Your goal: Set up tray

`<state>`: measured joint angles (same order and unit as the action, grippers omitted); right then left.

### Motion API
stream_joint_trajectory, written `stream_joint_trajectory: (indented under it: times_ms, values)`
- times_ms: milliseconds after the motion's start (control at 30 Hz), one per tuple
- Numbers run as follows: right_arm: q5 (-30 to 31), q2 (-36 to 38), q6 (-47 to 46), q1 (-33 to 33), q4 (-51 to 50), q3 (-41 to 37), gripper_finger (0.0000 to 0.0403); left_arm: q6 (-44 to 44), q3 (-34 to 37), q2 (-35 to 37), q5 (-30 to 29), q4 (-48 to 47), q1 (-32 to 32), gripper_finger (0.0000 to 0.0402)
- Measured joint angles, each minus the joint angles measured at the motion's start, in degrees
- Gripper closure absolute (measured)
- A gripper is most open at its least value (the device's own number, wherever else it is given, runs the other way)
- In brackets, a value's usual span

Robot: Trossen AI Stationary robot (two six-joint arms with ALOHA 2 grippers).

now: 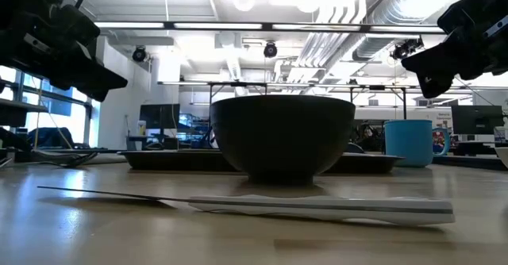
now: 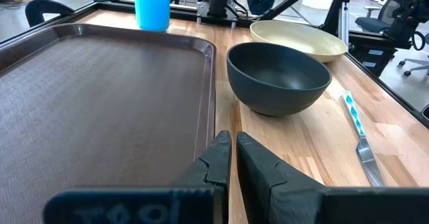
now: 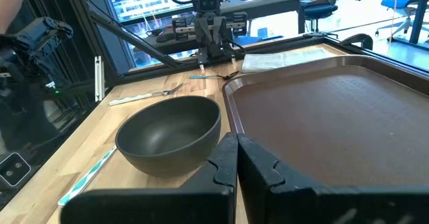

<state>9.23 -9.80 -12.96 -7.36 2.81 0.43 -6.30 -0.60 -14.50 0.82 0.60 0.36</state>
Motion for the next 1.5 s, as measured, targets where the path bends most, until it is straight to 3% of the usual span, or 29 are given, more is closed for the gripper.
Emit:
stream_joint_trajectory:
  times_ms: [333, 567, 700, 833, 1133, 1367, 1500]
  values:
    - [0.00, 0.01, 0.01, 0.00, 0.01, 0.00, 0.0402, -1.20, 0.00, 0.00, -0.12, 0.53, 0.00, 0.0344]
    - [0.00, 0.00, -0.01, -0.02, 0.00, 0.00, 0.0402, -19.04, -2.89, -0.12, -1.86, 7.92, 0.02, 0.0344]
    - [0.00, 0.00, 0.01, -0.01, 0.00, 0.00, 0.0402, -24.52, -5.28, 0.05, -2.10, 15.90, 0.00, 0.0344]
    - [0.00, 0.00, -0.01, 0.00, 0.02, 0.00, 0.0402, -26.73, -5.81, -0.02, -6.25, 22.06, 0.00, 0.0344]
    - [0.00, 0.00, 0.01, 0.00, 0.01, 0.00, 0.0402, -44.99, -5.92, 0.02, -16.81, 29.96, 0.01, 0.0344]
    - [0.02, 0.00, 0.32, -0.02, 0.00, 0.00, 0.0402, -52.95, -6.05, -1.45, -17.54, 41.35, 0.00, 0.0344]
    - [1.73, 0.00, 10.22, -0.02, 0.34, 0.00, 0.0402, -52.66, -11.62, -6.09, -23.03, 45.10, 0.02, 0.0344]
